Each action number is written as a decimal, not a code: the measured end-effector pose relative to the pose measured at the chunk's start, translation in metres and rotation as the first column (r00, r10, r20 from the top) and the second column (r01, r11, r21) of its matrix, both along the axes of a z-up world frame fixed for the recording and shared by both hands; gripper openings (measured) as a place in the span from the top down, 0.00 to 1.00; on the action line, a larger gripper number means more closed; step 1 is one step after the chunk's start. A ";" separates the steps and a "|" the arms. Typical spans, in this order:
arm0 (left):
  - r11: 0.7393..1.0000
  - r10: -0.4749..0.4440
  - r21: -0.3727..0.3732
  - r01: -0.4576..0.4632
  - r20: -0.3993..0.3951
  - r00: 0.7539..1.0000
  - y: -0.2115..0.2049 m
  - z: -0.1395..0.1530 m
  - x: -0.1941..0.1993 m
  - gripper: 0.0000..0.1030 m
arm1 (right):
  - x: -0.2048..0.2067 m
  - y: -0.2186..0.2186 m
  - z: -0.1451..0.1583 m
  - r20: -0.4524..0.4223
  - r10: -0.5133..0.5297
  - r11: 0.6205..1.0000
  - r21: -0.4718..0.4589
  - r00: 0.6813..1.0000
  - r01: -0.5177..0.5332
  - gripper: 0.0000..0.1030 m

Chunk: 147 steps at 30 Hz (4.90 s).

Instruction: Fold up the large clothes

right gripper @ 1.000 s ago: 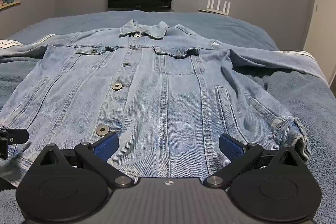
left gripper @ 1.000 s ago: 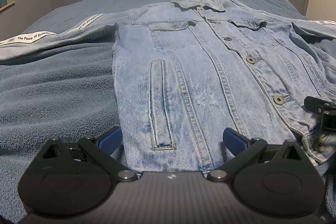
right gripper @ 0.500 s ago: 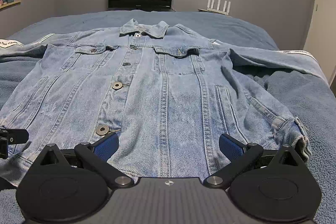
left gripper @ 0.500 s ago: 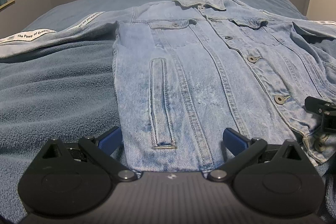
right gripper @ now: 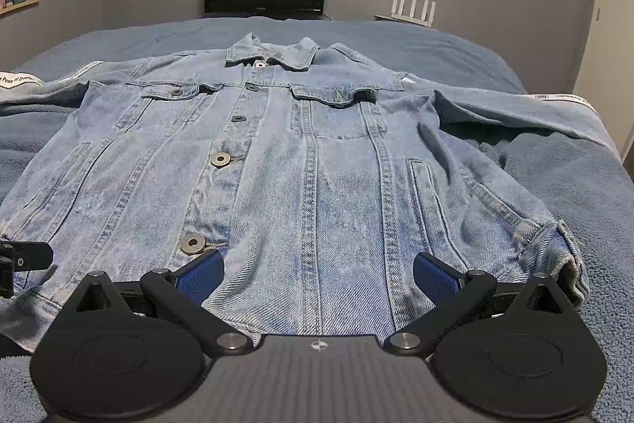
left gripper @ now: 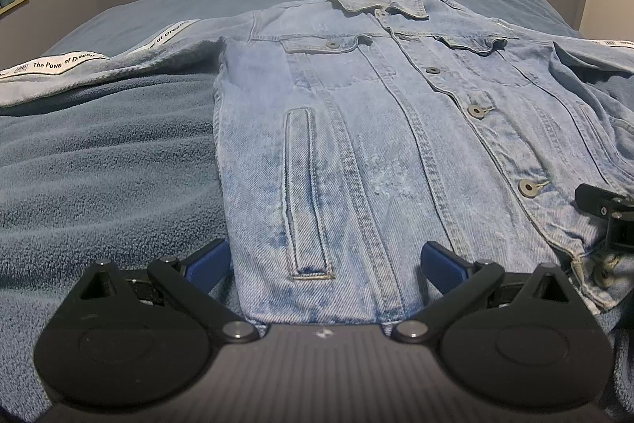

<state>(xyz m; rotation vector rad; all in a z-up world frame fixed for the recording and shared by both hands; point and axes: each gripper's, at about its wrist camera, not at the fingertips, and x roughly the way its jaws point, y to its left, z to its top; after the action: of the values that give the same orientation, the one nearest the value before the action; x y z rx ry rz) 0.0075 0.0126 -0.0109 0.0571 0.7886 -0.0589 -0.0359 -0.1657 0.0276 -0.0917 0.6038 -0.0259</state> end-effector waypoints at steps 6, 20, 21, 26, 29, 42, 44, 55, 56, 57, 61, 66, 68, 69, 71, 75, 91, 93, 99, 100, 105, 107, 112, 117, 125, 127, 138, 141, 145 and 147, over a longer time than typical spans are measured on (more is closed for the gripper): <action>1.000 0.001 -0.003 -0.001 -0.005 1.000 0.001 0.000 0.001 0.00 | 0.000 0.000 0.002 -0.001 0.000 1.000 0.000 1.000 0.000 0.00; 0.995 0.068 -0.082 -0.062 0.066 0.996 0.020 0.021 0.007 0.00 | -0.020 -0.001 0.019 0.149 0.018 1.000 -0.013 0.989 -0.017 0.00; 0.993 0.078 -0.096 -0.071 0.076 0.994 0.023 0.025 0.011 0.00 | -0.025 -0.004 0.027 0.200 0.018 1.000 -0.019 0.980 -0.015 0.00; 0.992 0.118 -0.060 -0.112 0.093 0.989 0.035 0.038 0.047 0.00 | -0.034 -0.038 0.060 0.359 -0.131 0.991 0.043 0.924 0.124 0.00; 0.990 0.125 -0.068 -0.122 0.052 0.991 0.040 0.035 0.070 0.00 | -0.025 -0.076 0.075 0.334 -0.242 0.970 0.089 0.911 0.226 0.00; 0.996 0.066 -0.055 -0.068 -0.043 0.997 0.025 -0.006 0.082 0.00 | 0.061 -0.246 0.042 0.104 -0.424 0.751 0.595 0.900 0.285 0.00; 0.996 0.069 -0.057 -0.072 -0.045 0.997 0.024 -0.007 0.082 0.00 | 0.081 -0.266 0.029 0.044 -0.425 0.666 0.691 0.904 0.280 0.00; 0.996 0.072 -0.057 -0.075 -0.051 0.996 0.022 -0.012 0.092 0.00 | 0.157 -0.320 -0.005 -0.085 -0.435 0.562 0.752 0.897 0.344 0.32; 0.996 0.070 -0.054 -0.073 -0.050 0.996 0.021 -0.012 0.093 0.00 | 0.164 -0.322 -0.008 -0.074 -0.438 0.563 0.754 0.896 0.337 0.42; 0.996 0.070 -0.052 -0.072 -0.049 0.996 0.020 -0.013 0.093 0.00 | 0.165 -0.325 -0.008 -0.049 -0.454 0.566 0.756 0.890 0.330 0.49; 0.996 0.072 -0.050 -0.074 -0.040 0.997 0.019 -0.015 0.096 0.00 | 0.149 -0.342 -0.003 0.057 -0.573 0.554 0.762 0.818 0.335 0.66; 0.995 0.075 -0.056 -0.077 -0.045 0.996 0.020 -0.015 0.099 0.00 | 0.137 -0.369 0.007 0.122 -0.635 0.533 0.784 0.762 0.318 0.66; 0.995 0.078 -0.059 -0.080 -0.046 0.996 0.020 -0.015 0.101 0.00 | 0.131 -0.376 0.008 0.116 -0.666 0.502 0.801 0.737 0.327 0.66; 0.995 0.077 -0.060 -0.080 -0.045 0.996 0.019 -0.016 0.101 0.00 | 0.123 -0.378 0.006 0.108 -0.695 0.476 0.811 0.711 0.342 0.67; 0.995 0.076 -0.059 -0.078 -0.044 0.996 0.019 -0.017 0.101 0.00 | 0.113 -0.389 0.002 0.079 -0.731 0.399 0.856 0.678 0.330 0.68; 0.995 0.075 -0.059 -0.077 -0.042 0.996 0.020 -0.017 0.101 0.00 | 0.101 -0.408 -0.007 0.047 -0.783 0.313 0.891 0.620 0.328 0.68; 0.995 0.075 -0.071 -0.076 -0.019 0.997 0.022 -0.026 0.097 0.00 | 0.131 -0.331 0.063 0.450 -0.700 0.711 0.507 0.555 0.487 0.91; 0.995 0.076 -0.070 -0.077 -0.020 0.997 0.022 -0.026 0.097 0.00 | 0.146 -0.285 0.085 0.563 -0.557 0.831 0.364 0.611 0.422 0.91; 0.995 0.074 -0.069 -0.075 -0.017 0.997 0.021 -0.027 0.097 0.00 | 0.210 -0.131 0.109 0.561 -0.038 0.990 -0.088 0.827 0.106 0.91; 0.995 0.074 -0.070 -0.075 -0.017 0.997 0.022 -0.027 0.097 0.00 | 0.220 -0.105 0.103 0.526 0.045 0.987 -0.153 0.849 0.043 0.92; 0.995 0.072 -0.074 -0.073 -0.017 0.997 0.022 -0.027 0.098 0.00 | 0.248 0.011 0.023 0.262 0.337 0.883 -0.421 0.904 -0.207 0.92; 0.995 0.069 -0.077 -0.070 -0.017 0.997 0.023 -0.027 0.097 0.00 | 0.249 0.045 -0.014 0.151 0.369 0.851 -0.451 0.917 -0.268 0.92; 0.995 0.067 -0.076 -0.068 -0.013 0.998 0.022 -0.027 0.095 0.00 | 0.220 0.089 -0.061 0.080 0.349 0.864 -0.412 0.934 -0.288 0.65; 0.995 0.063 -0.079 -0.064 -0.014 0.998 0.022 -0.027 0.093 0.00 | 0.203 0.054 -0.044 0.135 0.242 0.962 -0.163 0.961 -0.220 0.42; 0.996 0.051 -0.077 -0.052 -0.016 0.999 0.022 -0.026 0.087 0.00 | 0.190 -0.021 -0.028 0.079 -0.050 0.903 0.429 0.996 0.011 0.39; 0.995 0.050 -0.081 -0.051 -0.015 0.999 0.023 -0.026 0.086 0.00 | 0.184 -0.035 -0.035 0.043 -0.116 0.807 0.587 0.992 0.069 0.32; 0.990 0.048 -0.131 -0.050 -0.021 0.999 0.030 -0.029 0.086 0.00 | 0.204 -0.064 -0.049 -0.156 -0.390 0.538 0.762 0.908 0.361 0.78; 0.990 0.043 -0.133 -0.046 -0.019 0.999 0.031 -0.029 0.085 0.00 | 0.216 -0.033 -0.023 -0.015 -0.378 0.733 0.606 0.926 0.309 0.93; 0.990 0.043 -0.133 -0.044 -0.016 0.999 0.031 -0.029 0.085 0.00 | 0.217 0.051 0.016 0.241 -0.043 0.982 0.190 0.970 -0.003 0.93; 0.990 0.043 -0.133 -0.045 -0.016 0.999 0.031 -0.029 0.085 0.00 | 0.216 0.094 0.019 0.237 0.171 0.985 -0.020 0.956 -0.171 0.91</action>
<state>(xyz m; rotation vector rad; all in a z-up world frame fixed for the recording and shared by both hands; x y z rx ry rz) 0.0925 0.0433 -0.0402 -0.0870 0.7973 -0.0701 0.1800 -0.0718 0.0464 -0.1374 0.3536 0.1301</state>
